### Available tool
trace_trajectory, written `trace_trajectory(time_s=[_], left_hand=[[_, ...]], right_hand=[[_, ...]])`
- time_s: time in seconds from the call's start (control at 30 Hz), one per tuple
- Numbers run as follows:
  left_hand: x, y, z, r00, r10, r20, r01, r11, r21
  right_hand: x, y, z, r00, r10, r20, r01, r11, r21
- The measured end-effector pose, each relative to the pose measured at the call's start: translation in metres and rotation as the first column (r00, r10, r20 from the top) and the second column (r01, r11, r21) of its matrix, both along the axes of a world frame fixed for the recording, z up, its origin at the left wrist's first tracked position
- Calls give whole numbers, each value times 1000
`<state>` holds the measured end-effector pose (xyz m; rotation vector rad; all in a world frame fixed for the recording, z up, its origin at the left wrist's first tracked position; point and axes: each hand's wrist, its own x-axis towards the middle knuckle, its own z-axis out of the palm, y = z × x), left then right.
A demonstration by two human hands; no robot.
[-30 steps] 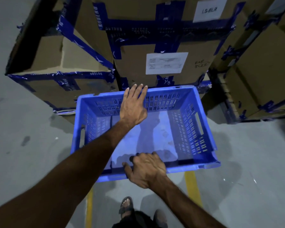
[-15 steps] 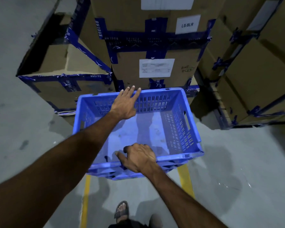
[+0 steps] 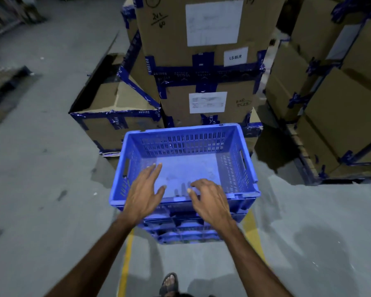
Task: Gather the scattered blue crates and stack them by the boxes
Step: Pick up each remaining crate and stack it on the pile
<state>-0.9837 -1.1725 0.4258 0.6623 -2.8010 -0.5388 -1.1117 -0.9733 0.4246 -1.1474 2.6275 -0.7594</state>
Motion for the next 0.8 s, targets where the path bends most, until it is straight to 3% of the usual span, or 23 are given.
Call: trace_trajectory(time_s=[0.27,0.43,0.63,0.8], left_hand=[[87,75,-9,985,119,-124,-110,991,82],[125,98,-17,983,120,-139,-101,986,135],[159,109,-21,985,27,-172,-3,990,140],[193,121,-30,985,-90,-146,124,962,242]], right_hand=[[12,79,-6,990,-143,-19,138,976,-166],[47,123,-4,972,-217,87,230,955,-189],[107,170,-6,922,-361,140,383,902,-200],[188,215,-11,810,-558,182,585,792,-176]])
